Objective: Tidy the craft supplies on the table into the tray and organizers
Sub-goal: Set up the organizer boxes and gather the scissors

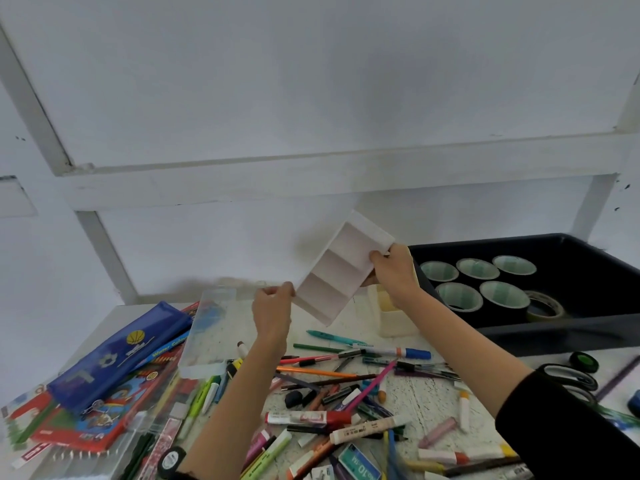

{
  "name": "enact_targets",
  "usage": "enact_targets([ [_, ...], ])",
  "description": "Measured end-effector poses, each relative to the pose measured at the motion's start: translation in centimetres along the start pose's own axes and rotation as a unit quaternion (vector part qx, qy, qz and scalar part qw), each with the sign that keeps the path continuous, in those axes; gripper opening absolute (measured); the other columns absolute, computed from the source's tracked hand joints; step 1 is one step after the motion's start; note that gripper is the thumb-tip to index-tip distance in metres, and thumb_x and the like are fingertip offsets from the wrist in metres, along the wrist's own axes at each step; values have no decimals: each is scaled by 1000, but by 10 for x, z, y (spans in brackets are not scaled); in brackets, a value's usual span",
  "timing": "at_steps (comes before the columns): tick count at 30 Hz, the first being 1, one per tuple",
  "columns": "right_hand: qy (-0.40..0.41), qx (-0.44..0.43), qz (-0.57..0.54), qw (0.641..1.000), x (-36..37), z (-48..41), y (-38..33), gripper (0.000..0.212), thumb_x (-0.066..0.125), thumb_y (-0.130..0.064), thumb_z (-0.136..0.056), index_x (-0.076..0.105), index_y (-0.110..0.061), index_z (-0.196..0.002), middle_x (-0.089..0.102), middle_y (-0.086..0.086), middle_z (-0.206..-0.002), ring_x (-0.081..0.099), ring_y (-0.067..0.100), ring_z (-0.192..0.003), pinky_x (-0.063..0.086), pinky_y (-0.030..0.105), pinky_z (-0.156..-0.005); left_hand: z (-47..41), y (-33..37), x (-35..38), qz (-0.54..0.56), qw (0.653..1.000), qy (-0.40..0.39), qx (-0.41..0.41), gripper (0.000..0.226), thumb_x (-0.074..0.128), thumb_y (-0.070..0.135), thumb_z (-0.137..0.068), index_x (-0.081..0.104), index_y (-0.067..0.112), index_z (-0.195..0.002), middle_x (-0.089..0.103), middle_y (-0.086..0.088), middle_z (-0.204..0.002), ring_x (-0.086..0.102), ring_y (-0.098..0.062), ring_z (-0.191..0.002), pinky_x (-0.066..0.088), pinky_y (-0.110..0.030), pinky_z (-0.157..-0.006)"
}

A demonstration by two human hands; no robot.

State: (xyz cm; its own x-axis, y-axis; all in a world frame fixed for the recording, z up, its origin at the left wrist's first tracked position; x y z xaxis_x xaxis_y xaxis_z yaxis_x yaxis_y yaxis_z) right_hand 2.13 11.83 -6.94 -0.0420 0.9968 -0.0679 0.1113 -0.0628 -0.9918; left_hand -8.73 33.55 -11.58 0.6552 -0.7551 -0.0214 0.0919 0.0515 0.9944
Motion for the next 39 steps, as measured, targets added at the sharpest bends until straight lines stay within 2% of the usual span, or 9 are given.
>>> enact_targets([
  [3,13,11,-10,1000,1,-2,-1,29,38,3,-90,55,1,-114,63,17,-104,66,31,-69,58,38,-49,0,-23,26,-15,989,-134,-57,49,58,13,-87,37,11,-131,51,-15,-118,54,-28,-106,53,-35,-75],
  [10,22,-3,41,999,6,-8,-4,23,49,-16,-95,60,-7,-112,69,14,-96,69,32,-64,59,40,-60,-7,-48,38,83,987,-110,-84,46,60,22,-91,38,9,-130,57,-20,-120,64,-31,-91,55,-34,-72],
  [16,-91,-47,82,991,34,-15,10,64,65,-42,-84,41,-24,-140,61,-1,-117,60,17,-102,56,33,-78,-13,-54,54,158,976,-91,-117,41,59,15,-92,41,-1,-125,56,-27,-118,62,-38,-99,55,-28,-61],
  [20,-146,-19,122,982,42,-8,47,85,74,-22,-79,22,-28,-147,51,7,-130,60,20,-104,56,28,-71,-17,-57,71,198,965,-98,-140,43,59,14,-92,41,-5,-125,57,-28,-116,64,-38,-93,58,-34,-67],
  [24,-102,-62,121,985,36,-9,35,102,75,-19,-77,2,-28,-148,36,1,-139,53,14,-108,48,31,-93,-28,-58,64,174,974,-67,-132,41,60,13,-91,41,-2,-125,56,-26,-118,62,-37,-97,56,-37,-73],
  [27,5,-222,203,954,19,-13,-13,114,78,-32,-72,-8,-27,-148,13,-6,-149,18,18,-139,23,34,-111,-39,-38,45,87,993,-36,-67,39,59,16,-91,42,2,-124,54,-20,-120,59,-32,-97,53,-38,-77],
  [31,-2,-223,286,932,20,-32,-34,108,74,-46,-73,0,-25,-150,20,0,-152,26,22,-137,31,40,-108,-43,17,24,-80,993,-5,83,35,55,23,-94,45,7,-123,56,-15,-119,54,-26,-95,48,-37,-80],
  [34,-68,-186,226,954,30,-39,-27,98,73,-43,-76,8,-28,-149,34,0,-148,42,23,-127,40,32,-96,-44,68,12,-235,951,39,197,36,50,27,-96,46,10,-128,58,-15,-117,55,-31,-101,40,-34,-81],
  [39,-90,-84,233,965,41,-38,11,45,61,-27,-90,49,-24,-133,55,5,-126,59,25,-101,55,36,-78,-40,139,26,-390,844,64,364,34,47,27,-97,46,20,-130,52,-18,-108,49,-37,-100,37,-39,-79],
])
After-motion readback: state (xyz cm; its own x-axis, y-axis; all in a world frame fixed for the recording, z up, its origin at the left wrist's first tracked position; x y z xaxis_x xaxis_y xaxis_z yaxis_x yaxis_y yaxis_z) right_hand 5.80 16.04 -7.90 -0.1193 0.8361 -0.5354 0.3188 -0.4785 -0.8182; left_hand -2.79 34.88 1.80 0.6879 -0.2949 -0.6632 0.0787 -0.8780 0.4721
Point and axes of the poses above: each hand's wrist, its own z-axis away from the middle knuckle, its own x-axis out of the palm, y = z × x, the point moved 9 cm from there along -z, towards the middle knuckle
